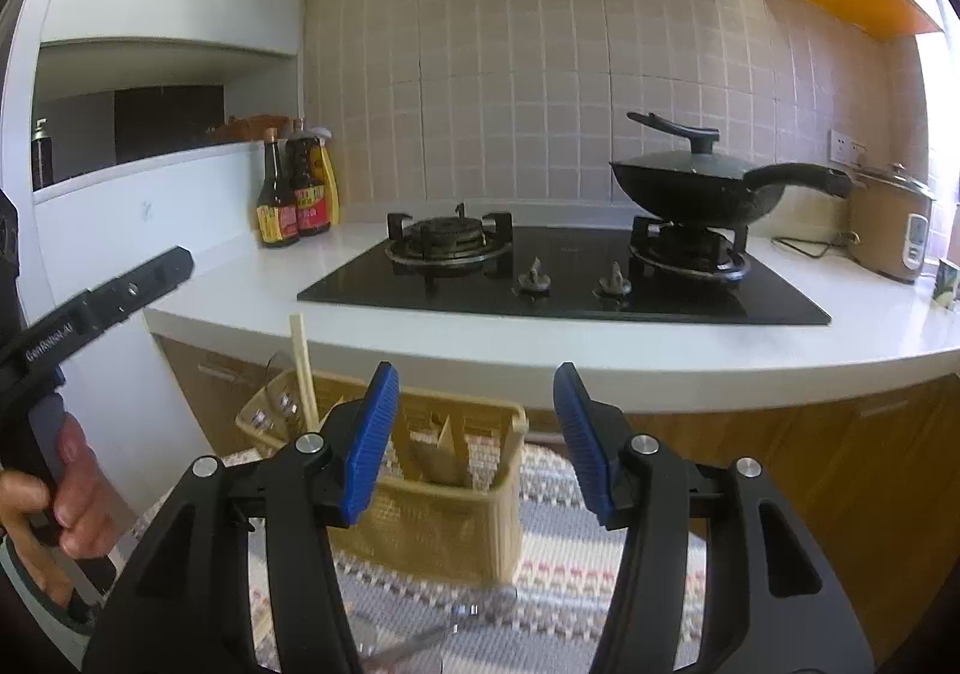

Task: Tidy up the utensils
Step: 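Drop the chopsticks into the yellow holder by opening both tools, then grasp a clear spoon with the right tool while the left tool approaches the chopsticks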

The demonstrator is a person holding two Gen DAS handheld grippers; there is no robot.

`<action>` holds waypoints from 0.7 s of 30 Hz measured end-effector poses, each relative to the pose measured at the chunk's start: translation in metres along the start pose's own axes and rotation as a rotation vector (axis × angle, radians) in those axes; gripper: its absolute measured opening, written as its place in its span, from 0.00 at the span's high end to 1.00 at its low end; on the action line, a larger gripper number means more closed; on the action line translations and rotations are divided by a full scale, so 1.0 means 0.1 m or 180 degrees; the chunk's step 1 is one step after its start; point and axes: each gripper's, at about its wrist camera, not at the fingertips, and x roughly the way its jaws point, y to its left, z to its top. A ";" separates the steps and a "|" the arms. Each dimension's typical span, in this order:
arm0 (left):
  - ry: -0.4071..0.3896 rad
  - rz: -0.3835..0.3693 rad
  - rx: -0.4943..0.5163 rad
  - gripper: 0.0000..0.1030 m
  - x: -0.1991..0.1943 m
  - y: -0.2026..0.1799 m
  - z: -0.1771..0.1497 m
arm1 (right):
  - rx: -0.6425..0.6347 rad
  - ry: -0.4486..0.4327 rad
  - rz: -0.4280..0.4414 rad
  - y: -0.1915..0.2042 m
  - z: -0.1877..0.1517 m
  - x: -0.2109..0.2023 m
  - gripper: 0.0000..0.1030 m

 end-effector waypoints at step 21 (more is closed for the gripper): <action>0.1579 -0.0241 0.0001 0.57 0.02 0.02 -0.86 | 0.0860 0.1994 -0.0107 -0.16 -0.95 0.39 0.51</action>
